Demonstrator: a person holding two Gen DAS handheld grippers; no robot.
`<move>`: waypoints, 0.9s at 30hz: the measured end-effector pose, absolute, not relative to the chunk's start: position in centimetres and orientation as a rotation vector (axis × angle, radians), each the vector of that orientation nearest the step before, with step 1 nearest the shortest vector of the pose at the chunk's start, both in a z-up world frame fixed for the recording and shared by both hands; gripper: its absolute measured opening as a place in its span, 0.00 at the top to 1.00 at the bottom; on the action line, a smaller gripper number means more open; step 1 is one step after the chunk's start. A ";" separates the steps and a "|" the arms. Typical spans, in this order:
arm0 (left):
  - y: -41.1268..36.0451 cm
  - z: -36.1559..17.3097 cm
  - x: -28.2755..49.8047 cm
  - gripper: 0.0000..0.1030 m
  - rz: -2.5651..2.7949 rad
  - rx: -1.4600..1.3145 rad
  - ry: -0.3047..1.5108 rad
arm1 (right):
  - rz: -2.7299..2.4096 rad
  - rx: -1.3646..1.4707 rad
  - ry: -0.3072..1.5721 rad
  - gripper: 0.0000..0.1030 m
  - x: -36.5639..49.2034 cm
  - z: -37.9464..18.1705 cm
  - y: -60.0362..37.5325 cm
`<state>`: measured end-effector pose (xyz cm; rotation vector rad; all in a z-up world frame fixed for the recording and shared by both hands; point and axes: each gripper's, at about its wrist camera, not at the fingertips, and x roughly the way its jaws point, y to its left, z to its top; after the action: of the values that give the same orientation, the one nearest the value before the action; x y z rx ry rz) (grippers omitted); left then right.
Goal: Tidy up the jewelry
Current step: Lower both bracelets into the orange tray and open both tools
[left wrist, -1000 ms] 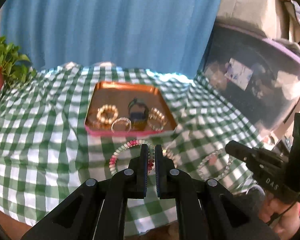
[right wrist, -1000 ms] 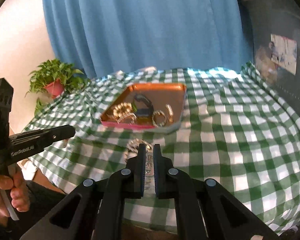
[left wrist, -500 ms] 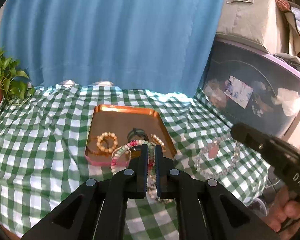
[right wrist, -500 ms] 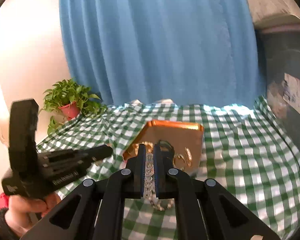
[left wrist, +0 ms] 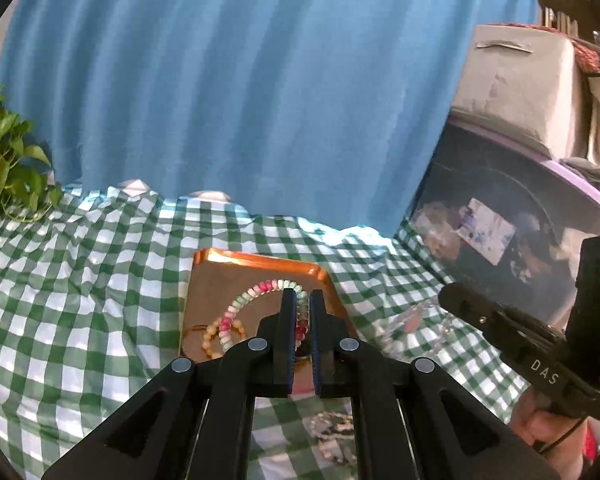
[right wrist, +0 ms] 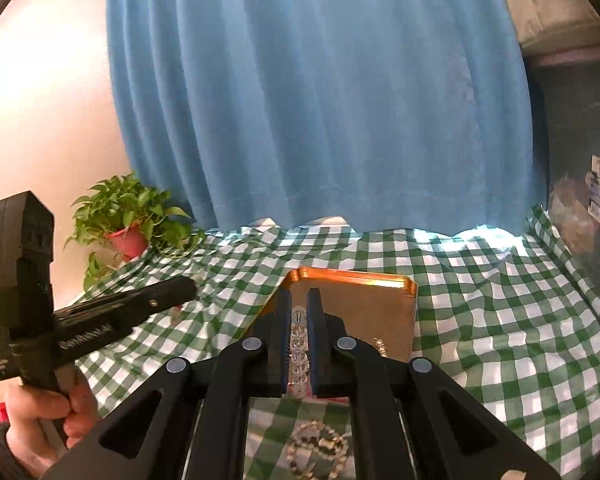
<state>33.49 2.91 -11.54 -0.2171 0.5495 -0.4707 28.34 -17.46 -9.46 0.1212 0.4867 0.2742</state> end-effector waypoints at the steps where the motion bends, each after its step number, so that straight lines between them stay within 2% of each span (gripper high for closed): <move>1: 3.0 -12.1 34.0 0.94 -0.464 -0.230 0.553 | 0.271 0.123 0.492 0.94 28.8 -9.9 -17.6; 5: 3.3 -14.7 35.9 0.94 -0.448 -0.271 0.573 | 0.255 0.125 0.526 0.94 30.7 -12.1 -18.5; 16: 2.9 -22.7 41.4 0.94 -0.510 -0.401 0.792 | 0.236 0.169 0.684 0.94 35.8 -19.5 -20.2; 23: 2.3 -24.8 42.6 0.93 -0.415 -0.346 0.856 | 0.245 0.168 0.747 0.94 37.5 -21.8 -20.0; 25: 2.1 -25.2 42.8 0.85 -0.364 -0.316 0.875 | 0.231 0.150 0.766 0.94 37.8 -22.3 -19.9; 26: 1.9 -25.5 43.0 0.73 -0.346 -0.309 0.904 | 0.201 0.138 0.769 0.92 37.8 -22.5 -20.0; 27: 1.9 -25.6 43.0 0.64 -0.343 -0.310 0.917 | 0.172 0.128 0.772 0.84 37.9 -22.6 -20.3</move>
<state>42.99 1.92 -25.63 -0.3101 0.9170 -0.3425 37.85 -20.29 -22.63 0.1280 0.7725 0.1716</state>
